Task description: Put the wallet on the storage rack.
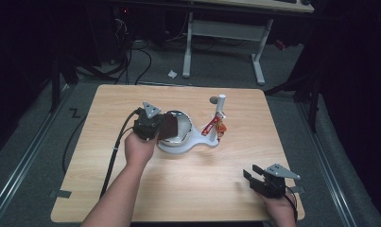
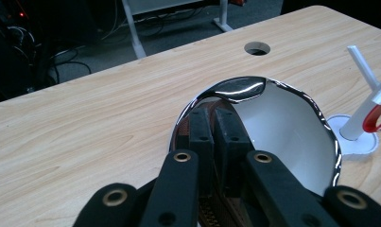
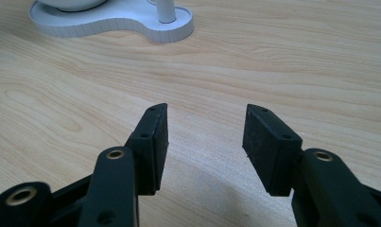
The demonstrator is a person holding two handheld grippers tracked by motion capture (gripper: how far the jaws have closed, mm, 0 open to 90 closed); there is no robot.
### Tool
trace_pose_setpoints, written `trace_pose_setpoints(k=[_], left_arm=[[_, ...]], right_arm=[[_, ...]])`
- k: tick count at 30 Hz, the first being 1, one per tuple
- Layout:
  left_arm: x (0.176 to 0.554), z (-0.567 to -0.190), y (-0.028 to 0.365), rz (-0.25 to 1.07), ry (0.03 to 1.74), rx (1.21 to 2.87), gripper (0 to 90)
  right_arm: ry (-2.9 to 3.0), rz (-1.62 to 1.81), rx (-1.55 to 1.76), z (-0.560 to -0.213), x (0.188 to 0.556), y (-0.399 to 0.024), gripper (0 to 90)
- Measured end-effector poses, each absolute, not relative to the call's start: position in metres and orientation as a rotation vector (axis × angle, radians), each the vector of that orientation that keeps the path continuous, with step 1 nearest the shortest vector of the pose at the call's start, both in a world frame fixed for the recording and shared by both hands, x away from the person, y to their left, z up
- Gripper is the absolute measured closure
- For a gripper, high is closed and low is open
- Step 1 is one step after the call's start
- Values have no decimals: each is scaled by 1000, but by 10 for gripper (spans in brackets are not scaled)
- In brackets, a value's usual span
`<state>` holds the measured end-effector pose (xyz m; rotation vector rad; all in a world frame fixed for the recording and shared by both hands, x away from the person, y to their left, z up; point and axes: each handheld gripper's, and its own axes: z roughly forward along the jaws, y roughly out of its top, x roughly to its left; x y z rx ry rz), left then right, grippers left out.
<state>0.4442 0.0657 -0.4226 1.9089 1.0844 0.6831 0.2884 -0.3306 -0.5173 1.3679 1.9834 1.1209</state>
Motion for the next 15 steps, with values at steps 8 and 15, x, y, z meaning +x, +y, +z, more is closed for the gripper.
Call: trace_pose_setpoints(k=[8, 15], left_arm=[[451, -427, 57, 683, 1094, 1887, 857], [452, -426, 59, 676, 1101, 1866, 804]], right_arm=[[1985, 1122, 1368, -517, 289, -331, 511], [1983, 1123, 1364, -517, 288, -331, 510]])
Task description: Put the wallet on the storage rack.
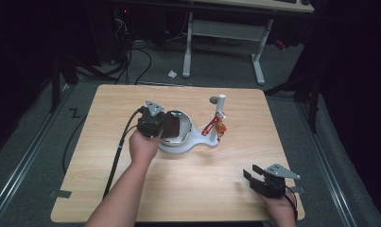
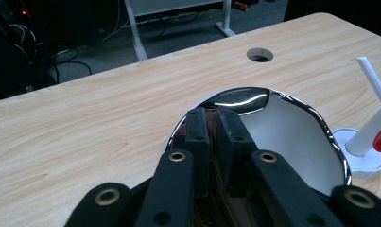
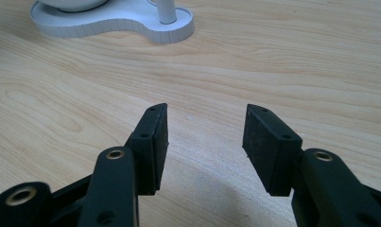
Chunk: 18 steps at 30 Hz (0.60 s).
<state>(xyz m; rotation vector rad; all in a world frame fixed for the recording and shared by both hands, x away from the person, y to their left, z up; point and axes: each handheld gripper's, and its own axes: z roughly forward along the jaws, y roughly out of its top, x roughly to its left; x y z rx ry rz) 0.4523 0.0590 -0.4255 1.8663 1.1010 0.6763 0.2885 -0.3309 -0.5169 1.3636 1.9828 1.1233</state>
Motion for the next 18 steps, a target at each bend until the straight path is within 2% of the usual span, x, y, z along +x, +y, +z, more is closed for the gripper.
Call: trace_pose_setpoints(k=[4, 13, 18], left_arm=[[451, -424, 63, 636, 1090, 1834, 701], [448, -421, 79, 563, 1089, 1795, 564], [441, -417, 83, 560, 1065, 1792, 519]], right_arm=[[1985, 1122, 1365, -517, 289, -331, 510], [1991, 1116, 1363, -518, 289, -329, 510], [1996, 1115, 1363, -519, 289, -329, 510]])
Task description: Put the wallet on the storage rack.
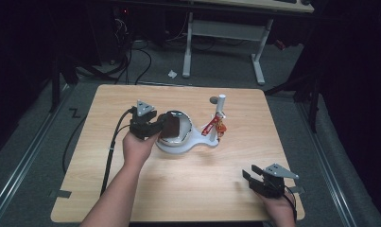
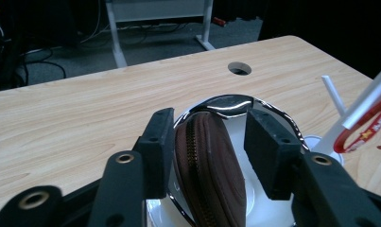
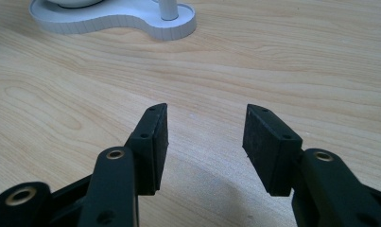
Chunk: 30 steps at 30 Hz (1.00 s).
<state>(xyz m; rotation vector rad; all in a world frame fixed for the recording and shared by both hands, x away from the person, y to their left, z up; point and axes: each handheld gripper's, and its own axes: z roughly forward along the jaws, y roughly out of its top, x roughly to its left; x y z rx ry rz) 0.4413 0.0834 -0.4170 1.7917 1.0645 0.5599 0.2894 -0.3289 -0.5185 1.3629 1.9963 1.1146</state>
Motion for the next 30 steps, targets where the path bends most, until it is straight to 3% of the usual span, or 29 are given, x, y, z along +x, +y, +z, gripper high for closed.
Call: trace_pose_setpoints(k=[15, 30], left_arm=[[412, -414, 108, 511, 990, 1761, 381], [371, -425, 168, 480, 991, 1745, 296]], right_arm=[[2002, 1114, 1361, -520, 290, -328, 510], [2018, 1082, 1338, -520, 290, -324, 503]])
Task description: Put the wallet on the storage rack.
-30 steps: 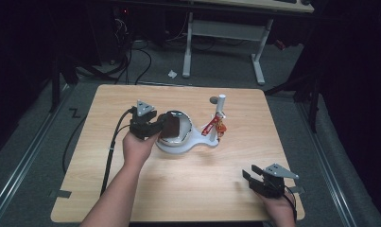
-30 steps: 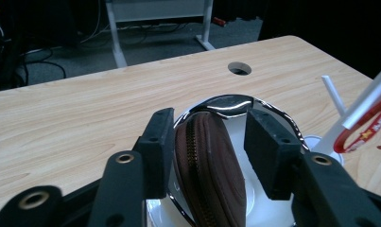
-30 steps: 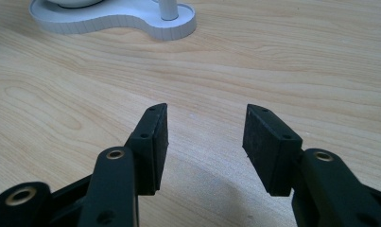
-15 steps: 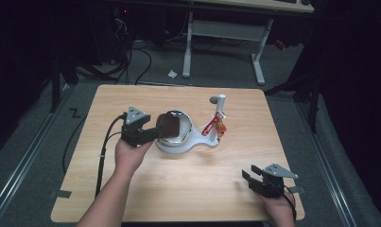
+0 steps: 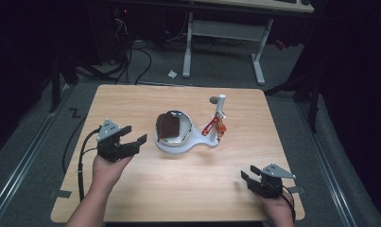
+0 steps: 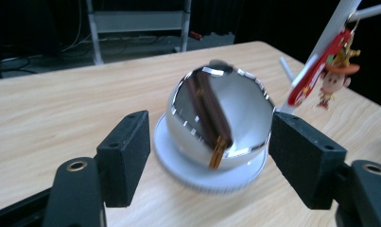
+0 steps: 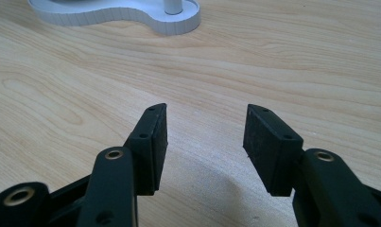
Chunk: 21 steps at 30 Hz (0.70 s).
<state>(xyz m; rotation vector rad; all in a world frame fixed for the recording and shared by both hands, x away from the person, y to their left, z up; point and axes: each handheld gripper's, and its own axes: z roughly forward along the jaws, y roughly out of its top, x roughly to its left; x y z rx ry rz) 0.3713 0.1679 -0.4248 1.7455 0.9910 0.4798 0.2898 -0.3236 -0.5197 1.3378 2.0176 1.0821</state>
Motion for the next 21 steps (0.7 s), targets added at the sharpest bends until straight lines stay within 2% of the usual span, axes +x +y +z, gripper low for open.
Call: trace_pose_setpoints(k=[10, 17, 19, 20, 21], left_arm=[[352, -473, 193, 456, 1072, 1817, 280], [324, -523, 187, 526, 1072, 1957, 288], [320, -533, 184, 473, 1056, 2062, 326], [320, -532, 182, 482, 1036, 2077, 280], [319, -530, 182, 500, 1005, 2076, 277]], right_arm=[[2026, 1069, 1334, -521, 290, -321, 489], [2018, 1058, 1343, -520, 289, -320, 469], [2018, 1049, 1348, -521, 289, -319, 469], [2017, 1038, 1349, -521, 289, -319, 469], [2014, 1030, 1353, -521, 289, -318, 469]])
